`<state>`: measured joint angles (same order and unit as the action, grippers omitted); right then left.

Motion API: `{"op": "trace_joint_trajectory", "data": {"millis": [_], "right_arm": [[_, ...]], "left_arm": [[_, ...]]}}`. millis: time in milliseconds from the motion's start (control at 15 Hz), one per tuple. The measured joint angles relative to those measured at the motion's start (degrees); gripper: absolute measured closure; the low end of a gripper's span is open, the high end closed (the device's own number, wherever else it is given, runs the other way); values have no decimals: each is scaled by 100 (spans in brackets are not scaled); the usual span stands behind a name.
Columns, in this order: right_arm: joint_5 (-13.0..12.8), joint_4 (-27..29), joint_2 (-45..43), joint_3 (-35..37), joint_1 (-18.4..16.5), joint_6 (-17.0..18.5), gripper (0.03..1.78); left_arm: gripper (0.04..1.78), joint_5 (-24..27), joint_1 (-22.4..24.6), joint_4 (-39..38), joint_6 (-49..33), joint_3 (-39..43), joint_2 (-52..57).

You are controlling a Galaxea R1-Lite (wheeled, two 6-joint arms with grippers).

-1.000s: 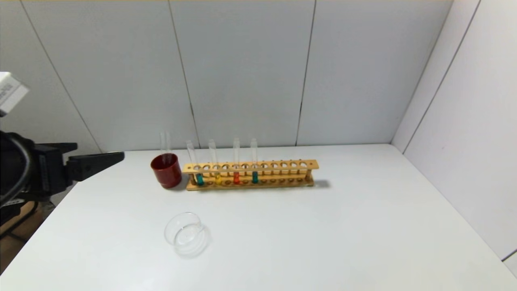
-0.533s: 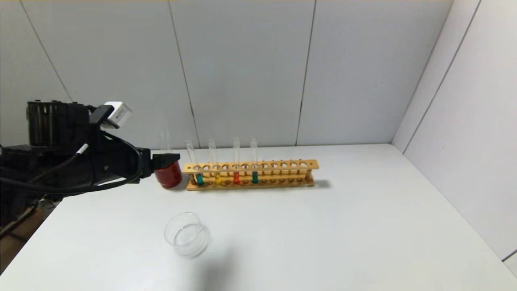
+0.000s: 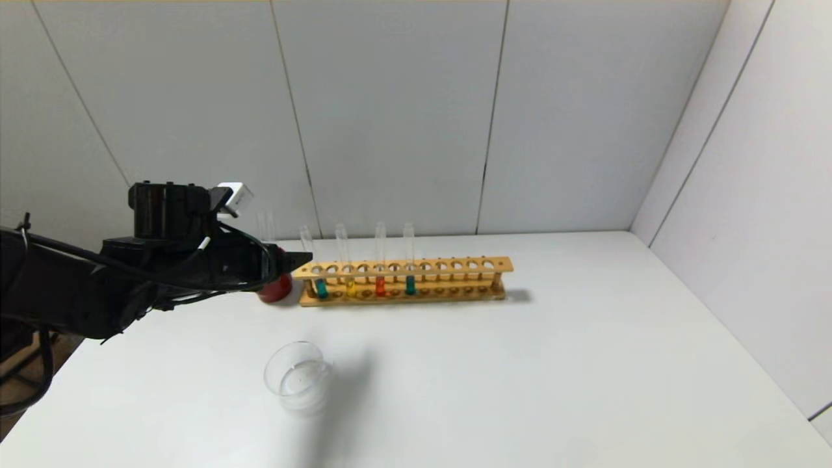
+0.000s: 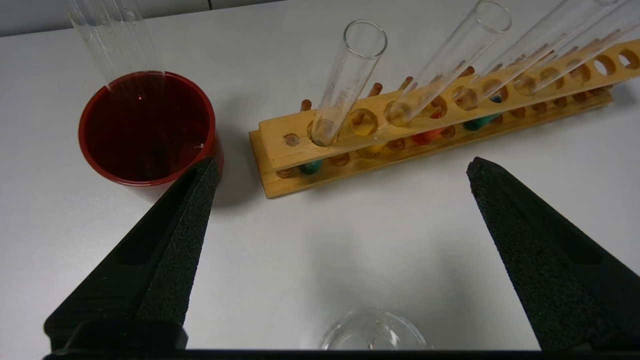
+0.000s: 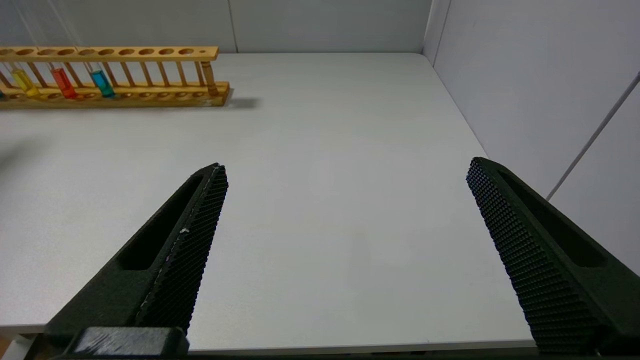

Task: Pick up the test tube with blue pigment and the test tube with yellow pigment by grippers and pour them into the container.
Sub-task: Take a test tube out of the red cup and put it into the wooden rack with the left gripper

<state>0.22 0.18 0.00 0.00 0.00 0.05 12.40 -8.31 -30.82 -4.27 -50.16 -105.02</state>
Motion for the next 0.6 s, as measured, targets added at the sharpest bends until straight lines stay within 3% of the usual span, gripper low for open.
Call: {"op": "trace_joint_trajectory", "data": {"millis": [600], "right_arm": [[2, 0, 0, 0, 0, 2, 6]], "left_arm": [[7, -301, -108, 9, -2, -898, -870]]}}
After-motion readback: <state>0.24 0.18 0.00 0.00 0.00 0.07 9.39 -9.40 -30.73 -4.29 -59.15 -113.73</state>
